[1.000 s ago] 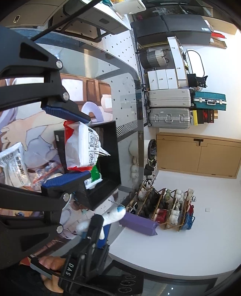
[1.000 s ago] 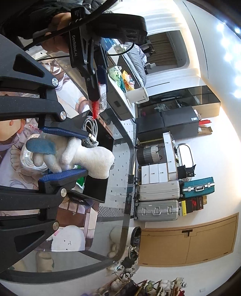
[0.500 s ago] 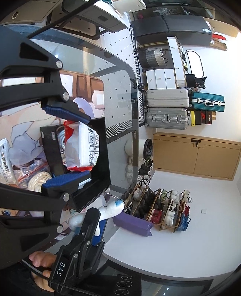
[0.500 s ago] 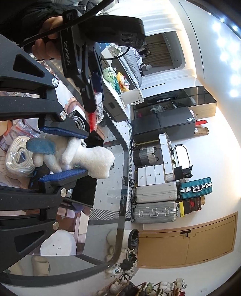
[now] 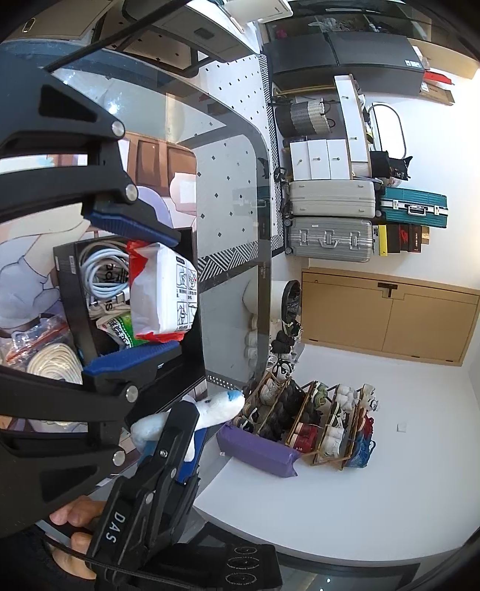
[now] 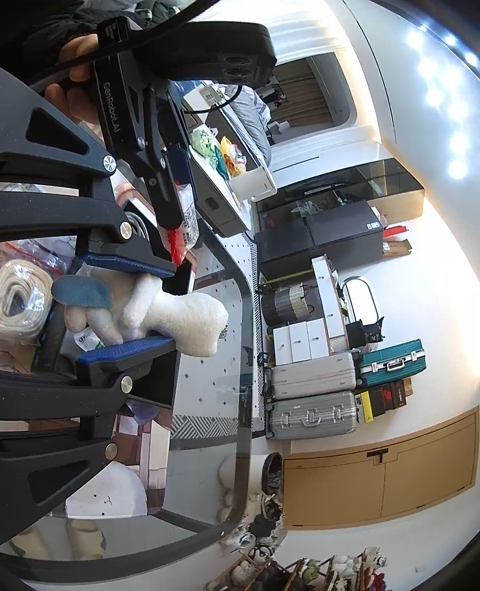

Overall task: Organize soft objects
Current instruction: 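Lower the packet and plush into the black box and open both grippers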

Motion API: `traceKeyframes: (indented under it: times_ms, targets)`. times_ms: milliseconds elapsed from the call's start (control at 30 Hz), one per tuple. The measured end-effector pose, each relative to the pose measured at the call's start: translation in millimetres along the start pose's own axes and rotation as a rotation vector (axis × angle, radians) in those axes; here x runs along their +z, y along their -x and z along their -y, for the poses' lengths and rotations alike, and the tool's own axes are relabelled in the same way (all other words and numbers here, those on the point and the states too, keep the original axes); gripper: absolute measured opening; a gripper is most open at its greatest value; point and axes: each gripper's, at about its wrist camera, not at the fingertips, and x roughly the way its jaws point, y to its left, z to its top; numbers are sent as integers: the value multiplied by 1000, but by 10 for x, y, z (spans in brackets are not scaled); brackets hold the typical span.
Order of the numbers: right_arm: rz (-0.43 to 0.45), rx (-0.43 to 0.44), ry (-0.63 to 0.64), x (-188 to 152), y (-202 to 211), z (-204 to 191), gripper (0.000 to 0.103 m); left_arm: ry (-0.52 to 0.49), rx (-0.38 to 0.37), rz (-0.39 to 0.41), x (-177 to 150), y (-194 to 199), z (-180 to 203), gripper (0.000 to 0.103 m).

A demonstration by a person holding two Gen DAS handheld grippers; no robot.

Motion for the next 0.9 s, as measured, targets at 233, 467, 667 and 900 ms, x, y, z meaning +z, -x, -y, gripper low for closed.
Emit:
traceKeyframes:
  times_ms: [233, 467, 667, 900]
  targets:
    - [-25, -21, -21, 3, -154, 133, 34, 7, -1, -8, -5, -121, 2, 52]
    - [-39, -25, -22, -11, -270, 173, 34, -3, 0, -20, -1, -222, 41, 52]
    - [-49, -39, -14, -4, -322, 179, 37, -5, 3, -33, 23, -278, 65, 55]
    - [-7, -68, -13, -3, -176, 212, 47, -6, 0, -53, -7, -222, 15, 82]
